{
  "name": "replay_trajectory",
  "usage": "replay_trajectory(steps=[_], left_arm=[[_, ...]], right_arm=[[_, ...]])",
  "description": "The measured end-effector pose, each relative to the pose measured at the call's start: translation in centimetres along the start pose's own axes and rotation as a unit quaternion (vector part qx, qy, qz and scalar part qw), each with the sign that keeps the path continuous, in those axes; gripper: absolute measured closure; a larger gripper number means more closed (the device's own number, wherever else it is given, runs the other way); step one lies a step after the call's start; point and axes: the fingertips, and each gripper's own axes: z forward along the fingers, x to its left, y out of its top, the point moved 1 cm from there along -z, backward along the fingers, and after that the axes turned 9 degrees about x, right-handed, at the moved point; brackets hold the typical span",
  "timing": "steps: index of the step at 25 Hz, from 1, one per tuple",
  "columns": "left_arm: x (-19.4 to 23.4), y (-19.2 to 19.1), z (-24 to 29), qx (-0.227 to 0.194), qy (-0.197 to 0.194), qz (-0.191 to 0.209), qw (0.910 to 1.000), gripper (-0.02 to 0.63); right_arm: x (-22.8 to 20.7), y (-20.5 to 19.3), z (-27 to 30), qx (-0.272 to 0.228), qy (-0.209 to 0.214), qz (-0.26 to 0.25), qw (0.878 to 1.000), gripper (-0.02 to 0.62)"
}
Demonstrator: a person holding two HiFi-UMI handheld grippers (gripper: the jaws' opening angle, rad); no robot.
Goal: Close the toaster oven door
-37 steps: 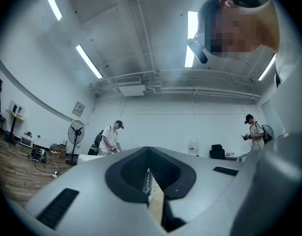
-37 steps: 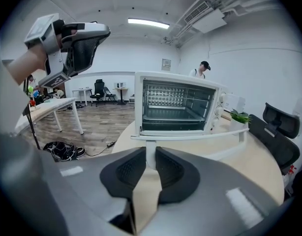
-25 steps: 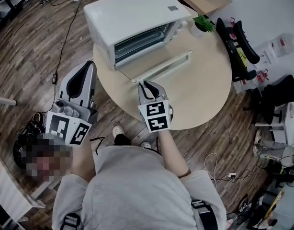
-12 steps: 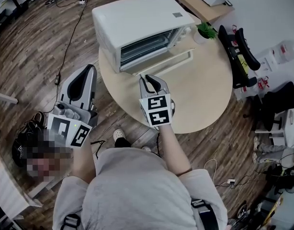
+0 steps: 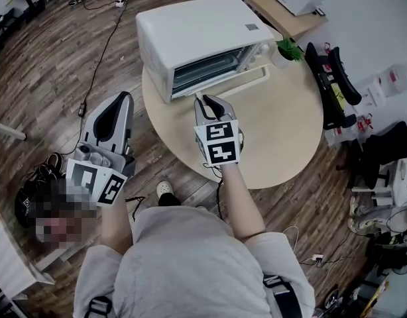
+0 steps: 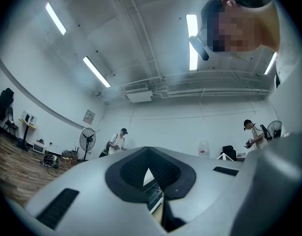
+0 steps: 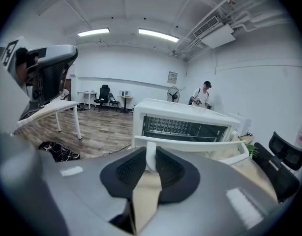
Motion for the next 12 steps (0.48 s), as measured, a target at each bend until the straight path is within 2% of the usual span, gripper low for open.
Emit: replay_trajectory(steps=[12], left_arm=[[1.5,0.3,-1.6,-0.007,0.027,0.000,0.9996,0.600]], right_arm=[[-0.3,2.6,1.5,-0.006,-0.001,-0.010,1.000,0.523]])
